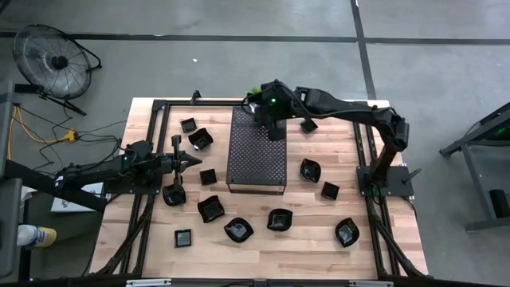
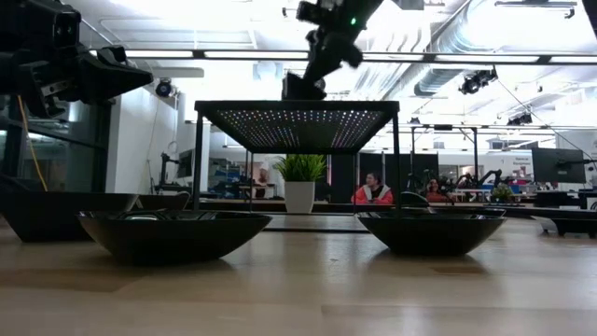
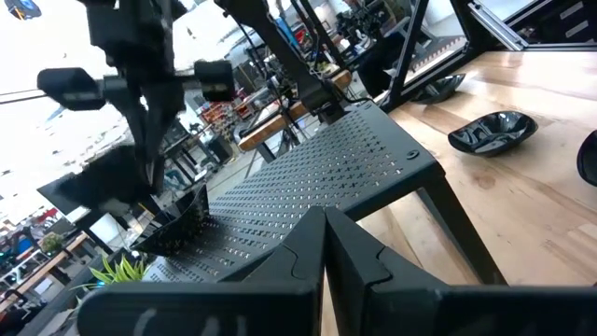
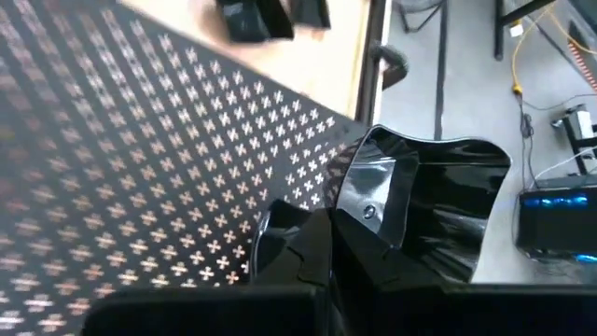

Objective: Pick & Place Mini shaped plates
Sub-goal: Stack the distorted square plate on top of the distorted square plate on the shelf

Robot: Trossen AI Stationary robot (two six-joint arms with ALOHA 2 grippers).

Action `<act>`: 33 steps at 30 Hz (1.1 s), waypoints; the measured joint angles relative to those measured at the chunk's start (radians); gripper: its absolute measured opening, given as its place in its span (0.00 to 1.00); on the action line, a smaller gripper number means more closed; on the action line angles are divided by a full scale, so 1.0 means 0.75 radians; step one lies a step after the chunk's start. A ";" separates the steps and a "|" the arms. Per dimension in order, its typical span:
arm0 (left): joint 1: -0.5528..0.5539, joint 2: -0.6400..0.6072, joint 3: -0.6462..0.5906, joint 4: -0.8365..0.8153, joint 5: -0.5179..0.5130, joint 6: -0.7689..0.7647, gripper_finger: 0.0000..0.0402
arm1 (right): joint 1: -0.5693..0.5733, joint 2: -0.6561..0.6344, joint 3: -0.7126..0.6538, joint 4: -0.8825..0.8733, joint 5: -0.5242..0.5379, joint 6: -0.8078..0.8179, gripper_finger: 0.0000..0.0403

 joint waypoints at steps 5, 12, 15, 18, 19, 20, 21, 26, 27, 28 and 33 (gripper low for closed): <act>0.000 0.000 0.000 0.000 0.000 0.000 0.00 | -0.002 0.030 -0.001 0.053 0.064 -0.033 0.00; 0.000 0.000 0.000 0.000 0.000 0.000 0.00 | -0.001 0.029 0.000 -0.018 0.128 -0.039 0.00; 0.000 0.000 0.000 0.000 0.000 0.000 0.00 | -0.001 0.031 0.000 -0.063 0.148 0.001 0.00; 0.000 0.000 0.000 0.000 0.000 0.000 0.00 | -0.001 0.032 0.000 -0.076 0.166 0.054 0.00; 0.000 0.000 -0.001 0.000 0.000 0.000 0.00 | -0.001 0.032 0.000 -0.081 0.163 0.064 0.00; 0.000 0.000 0.000 0.000 0.000 0.000 0.00 | -0.001 0.032 0.000 -0.088 0.159 0.073 0.00; 0.000 0.000 0.000 0.000 0.000 0.000 0.00 | -0.001 0.032 0.000 -0.096 0.158 0.080 0.00; 0.000 0.000 0.000 0.000 0.000 0.000 0.00 | 0.000 0.032 0.000 -0.132 0.143 0.094 0.00; 0.000 0.000 0.000 0.000 0.000 0.000 0.00 | 0.000 0.032 0.000 -0.143 0.139 0.094 0.00; 0.000 0.000 0.000 0.000 0.000 0.000 0.00 | 0.000 0.032 0.000 -0.153 0.132 0.094 0.00; 0.000 0.000 0.000 0.000 0.000 0.000 0.00 | 0.000 0.032 0.000 -0.168 0.128 0.117 0.00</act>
